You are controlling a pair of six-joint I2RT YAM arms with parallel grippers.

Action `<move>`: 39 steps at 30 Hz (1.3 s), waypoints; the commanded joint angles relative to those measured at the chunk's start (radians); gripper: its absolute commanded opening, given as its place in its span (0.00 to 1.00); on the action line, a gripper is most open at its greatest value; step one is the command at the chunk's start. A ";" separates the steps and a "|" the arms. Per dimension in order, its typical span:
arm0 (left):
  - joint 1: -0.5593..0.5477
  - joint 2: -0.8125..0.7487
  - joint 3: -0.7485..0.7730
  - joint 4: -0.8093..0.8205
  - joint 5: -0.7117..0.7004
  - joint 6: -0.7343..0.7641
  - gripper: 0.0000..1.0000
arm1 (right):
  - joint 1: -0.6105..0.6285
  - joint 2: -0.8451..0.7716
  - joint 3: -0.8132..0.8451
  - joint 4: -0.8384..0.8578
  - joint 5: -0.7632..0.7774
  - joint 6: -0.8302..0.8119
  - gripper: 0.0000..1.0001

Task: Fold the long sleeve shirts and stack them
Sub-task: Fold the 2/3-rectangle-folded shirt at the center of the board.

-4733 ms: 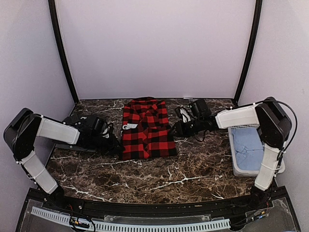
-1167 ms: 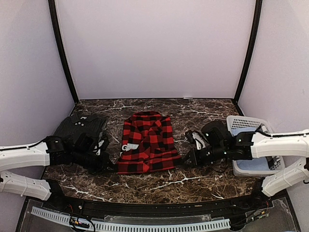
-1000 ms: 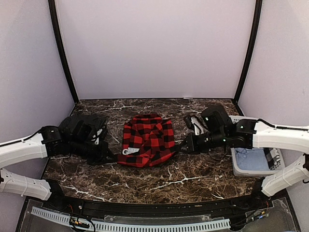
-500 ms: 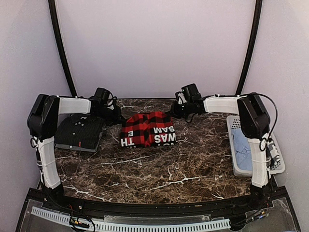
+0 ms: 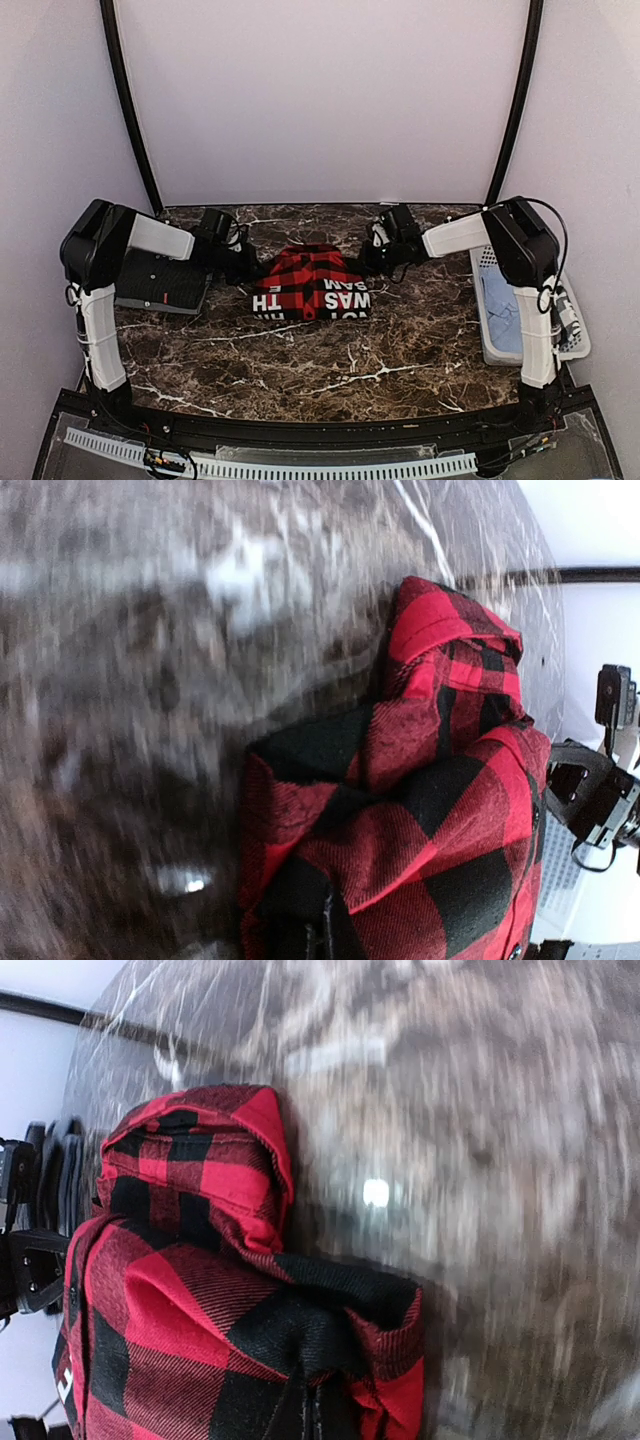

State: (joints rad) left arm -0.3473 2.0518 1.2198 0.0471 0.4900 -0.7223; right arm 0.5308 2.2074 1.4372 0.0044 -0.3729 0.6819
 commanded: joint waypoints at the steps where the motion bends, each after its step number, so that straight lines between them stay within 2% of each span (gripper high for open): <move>1: -0.059 -0.213 -0.234 0.026 -0.043 -0.049 0.00 | 0.043 -0.175 -0.231 0.067 -0.005 0.005 0.00; 3: -0.083 -0.343 -0.313 0.025 -0.073 -0.063 0.00 | 0.053 -0.266 -0.318 0.082 0.011 0.001 0.00; 7: -0.107 -0.470 -0.396 0.018 -0.093 -0.081 0.00 | 0.055 -0.408 -0.414 0.093 0.031 0.000 0.00; 13: -0.111 -0.524 -0.377 -0.002 -0.112 -0.064 0.00 | 0.054 -0.474 -0.435 0.100 0.038 -0.015 0.00; 19: -0.106 -0.441 -0.262 -0.008 -0.117 -0.020 0.00 | 0.036 -0.437 -0.388 0.117 0.071 -0.028 0.00; 26: -0.061 -0.244 -0.121 0.032 -0.089 0.009 0.00 | -0.006 -0.307 -0.319 0.193 0.057 -0.019 0.00; 30: -0.041 -0.138 -0.041 0.022 -0.078 0.029 0.00 | -0.023 -0.229 -0.255 0.189 0.037 -0.023 0.00; 34: -0.035 -0.101 -0.005 0.012 -0.096 0.034 0.00 | -0.044 -0.184 -0.197 0.157 0.027 -0.038 0.02; 36: -0.029 -0.108 -0.002 0.005 -0.112 0.037 0.09 | -0.050 -0.184 -0.169 0.123 0.034 -0.054 0.16; 37: -0.027 -0.118 0.001 -0.005 -0.129 0.039 0.22 | -0.049 -0.188 -0.149 0.089 0.044 -0.073 0.22; 38: -0.022 -0.125 0.004 -0.011 -0.137 0.048 0.27 | -0.050 -0.194 -0.135 0.060 0.059 -0.087 0.28; 39: -0.020 -0.144 0.009 -0.025 -0.156 0.054 0.37 | -0.049 -0.204 -0.123 0.034 0.072 -0.101 0.33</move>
State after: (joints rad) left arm -0.3843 1.9690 1.1885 0.0532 0.3908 -0.7033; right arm 0.4904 2.0277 1.2396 0.1047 -0.3363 0.6441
